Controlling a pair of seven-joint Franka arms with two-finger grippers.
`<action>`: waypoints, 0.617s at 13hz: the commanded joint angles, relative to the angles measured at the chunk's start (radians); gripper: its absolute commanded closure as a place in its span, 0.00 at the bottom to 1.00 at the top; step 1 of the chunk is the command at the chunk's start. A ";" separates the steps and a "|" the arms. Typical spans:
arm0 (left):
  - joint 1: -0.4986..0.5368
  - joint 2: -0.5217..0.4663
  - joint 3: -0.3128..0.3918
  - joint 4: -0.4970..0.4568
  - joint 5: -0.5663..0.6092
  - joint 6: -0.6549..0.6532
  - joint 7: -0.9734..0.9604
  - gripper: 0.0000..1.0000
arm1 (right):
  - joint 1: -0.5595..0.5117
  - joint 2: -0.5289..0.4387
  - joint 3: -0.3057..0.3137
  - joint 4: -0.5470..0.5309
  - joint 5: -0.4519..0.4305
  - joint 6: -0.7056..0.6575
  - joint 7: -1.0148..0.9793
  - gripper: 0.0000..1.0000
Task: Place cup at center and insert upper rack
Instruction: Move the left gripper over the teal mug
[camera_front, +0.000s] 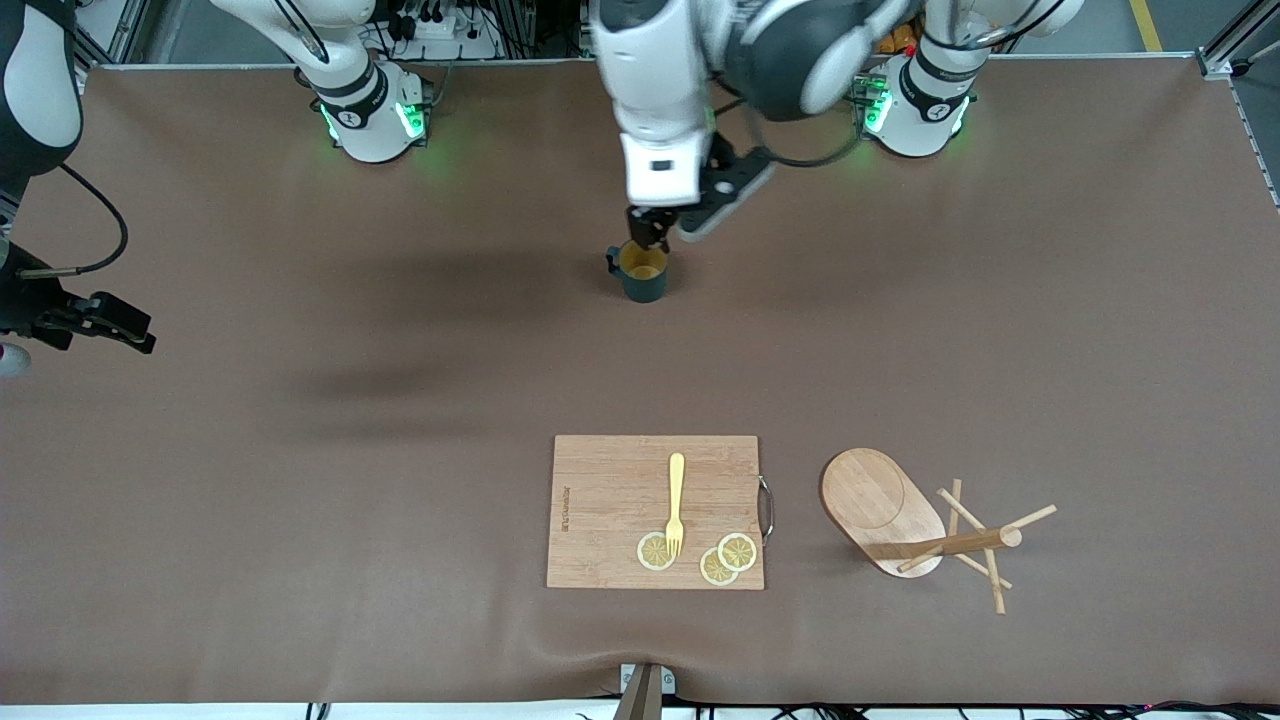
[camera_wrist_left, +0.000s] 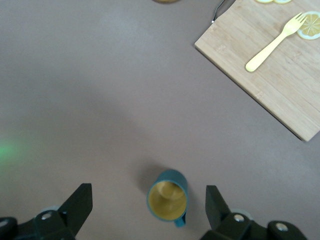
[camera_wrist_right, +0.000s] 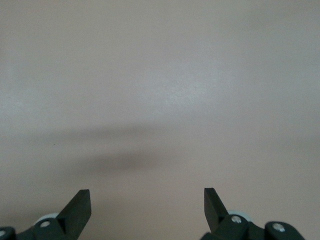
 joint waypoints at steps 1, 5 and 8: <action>-0.119 0.120 0.010 0.098 0.151 -0.075 -0.116 0.00 | -0.024 -0.017 0.023 -0.014 -0.003 -0.008 -0.004 0.00; -0.243 0.245 0.018 0.148 0.251 -0.118 -0.302 0.00 | -0.023 -0.016 0.023 -0.013 -0.003 -0.010 -0.004 0.00; -0.366 0.350 0.088 0.205 0.287 -0.118 -0.423 0.00 | -0.018 -0.014 0.023 -0.013 -0.003 -0.017 0.002 0.00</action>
